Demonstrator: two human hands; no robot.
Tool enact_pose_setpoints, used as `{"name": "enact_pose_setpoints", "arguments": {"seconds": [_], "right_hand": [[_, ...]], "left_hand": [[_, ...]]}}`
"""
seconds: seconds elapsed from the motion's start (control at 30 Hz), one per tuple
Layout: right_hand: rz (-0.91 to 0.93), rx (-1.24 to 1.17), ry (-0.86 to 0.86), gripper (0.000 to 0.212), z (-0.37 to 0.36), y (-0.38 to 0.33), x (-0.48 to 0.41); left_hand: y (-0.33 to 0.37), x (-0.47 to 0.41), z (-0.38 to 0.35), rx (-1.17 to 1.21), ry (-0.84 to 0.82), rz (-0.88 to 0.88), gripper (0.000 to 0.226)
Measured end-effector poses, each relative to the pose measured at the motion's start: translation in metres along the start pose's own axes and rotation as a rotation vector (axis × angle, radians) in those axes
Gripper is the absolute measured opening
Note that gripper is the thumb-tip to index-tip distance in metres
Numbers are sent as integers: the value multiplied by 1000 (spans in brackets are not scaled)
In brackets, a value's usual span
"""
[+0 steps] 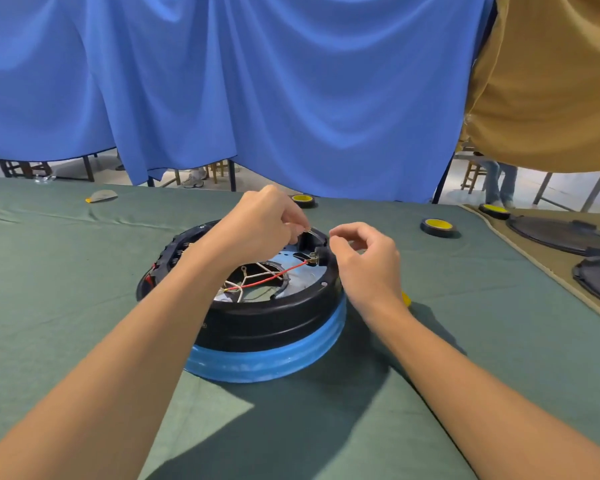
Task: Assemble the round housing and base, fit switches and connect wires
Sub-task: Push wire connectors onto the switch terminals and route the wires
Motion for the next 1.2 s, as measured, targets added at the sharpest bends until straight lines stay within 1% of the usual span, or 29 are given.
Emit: {"name": "enact_pose_setpoints", "arguments": {"seconds": [0.07, 0.13, 0.27, 0.37, 0.53, 0.73, 1.2], "right_hand": [[50, 20, 20, 20, -1, 4, 3], [68, 6, 23, 26, 0, 8, 5], [75, -24, 18, 18, -1, 8, 6], [77, -16, 18, 19, -2, 8, 6], [87, 2, 29, 19, -1, 10, 5], [109, -9, 27, 18, -1, 10, 6], [98, -16, 22, 19, -4, 8, 7]], "left_hand": [[-5, -1, -5, 1, -34, 2, 15], [-10, -3, -10, -12, -65, 5, 15], [-14, -5, -16, -46, -115, 1, 24], [-11, -5, -17, -65, -96, -21, 18], [-3, -2, -18, -128, -63, -61, 16], [1, -1, -23, -215, -64, -70, 13], [6, 0, -26, -257, -44, -93, 17]]}}
Point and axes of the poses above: each hand's wrist, its own x-axis away from the middle knuckle, its own z-axis out of the back of the hand, y = z × x, the point moved 6 cm from there along -x, towards the middle knuckle, and after that the axes turned 5 degrees about -x, right-handed, at the moved point
